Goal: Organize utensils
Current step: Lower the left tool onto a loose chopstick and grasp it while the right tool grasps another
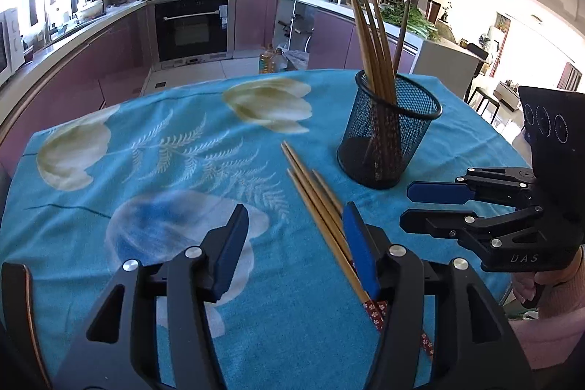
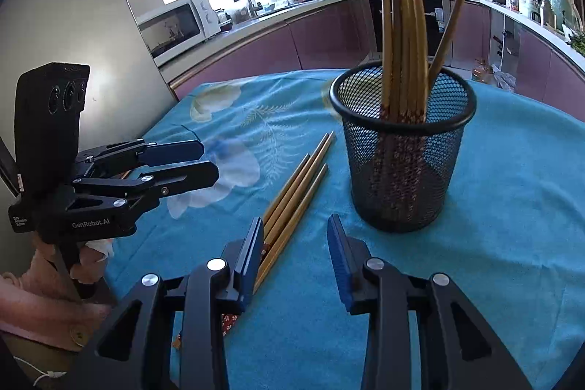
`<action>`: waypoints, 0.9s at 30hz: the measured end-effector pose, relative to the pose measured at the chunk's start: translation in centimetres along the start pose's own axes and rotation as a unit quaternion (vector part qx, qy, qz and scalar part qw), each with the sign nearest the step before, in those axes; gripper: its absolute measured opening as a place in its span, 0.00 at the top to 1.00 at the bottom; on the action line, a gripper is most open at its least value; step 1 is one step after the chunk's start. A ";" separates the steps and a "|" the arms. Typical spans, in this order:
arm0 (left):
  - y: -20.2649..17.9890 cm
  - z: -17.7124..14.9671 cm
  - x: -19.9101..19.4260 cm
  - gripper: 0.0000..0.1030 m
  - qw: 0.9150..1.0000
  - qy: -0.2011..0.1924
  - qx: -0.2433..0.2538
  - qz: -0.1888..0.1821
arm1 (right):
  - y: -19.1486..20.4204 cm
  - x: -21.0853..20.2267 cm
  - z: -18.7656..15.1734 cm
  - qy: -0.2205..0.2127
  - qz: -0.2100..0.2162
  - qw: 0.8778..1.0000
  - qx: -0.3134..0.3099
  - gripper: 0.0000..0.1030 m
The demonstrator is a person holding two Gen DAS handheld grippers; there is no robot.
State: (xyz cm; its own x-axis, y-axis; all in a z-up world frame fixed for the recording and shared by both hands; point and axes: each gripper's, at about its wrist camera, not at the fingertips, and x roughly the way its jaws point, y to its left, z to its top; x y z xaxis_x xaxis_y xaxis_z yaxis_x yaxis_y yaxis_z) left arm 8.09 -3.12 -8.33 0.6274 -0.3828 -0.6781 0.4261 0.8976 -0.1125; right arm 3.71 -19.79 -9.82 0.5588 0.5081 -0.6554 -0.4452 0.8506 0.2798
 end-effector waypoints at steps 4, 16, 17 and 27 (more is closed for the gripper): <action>-0.2 -1.1 0.8 0.48 1.000 0.015 -0.004 0.001 | 0.7 0.7 -0.2 0.010 0.000 1.000 -0.006 0.67; -1.3 -2.4 2.8 0.48 0.999 0.052 0.001 0.003 | 0.9 1.7 -1.3 0.030 -0.005 1.000 -0.007 0.67; -1.4 -2.4 2.9 0.48 0.999 0.053 0.002 0.003 | 1.0 1.7 -1.4 0.031 -0.006 0.999 -0.009 0.67; -1.4 -2.6 3.3 0.48 0.998 0.062 0.004 -0.001 | 1.2 2.3 -1.5 0.043 -0.028 0.998 -0.023 0.67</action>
State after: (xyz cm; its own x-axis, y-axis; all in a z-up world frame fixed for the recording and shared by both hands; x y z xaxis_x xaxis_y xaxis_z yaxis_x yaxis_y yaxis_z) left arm 7.91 -5.09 -12.28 0.5416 -0.3550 -0.7620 0.4337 0.8945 -0.1085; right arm 3.39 -17.82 -12.03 0.5233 0.4440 -0.7273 -0.4477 0.8695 0.2087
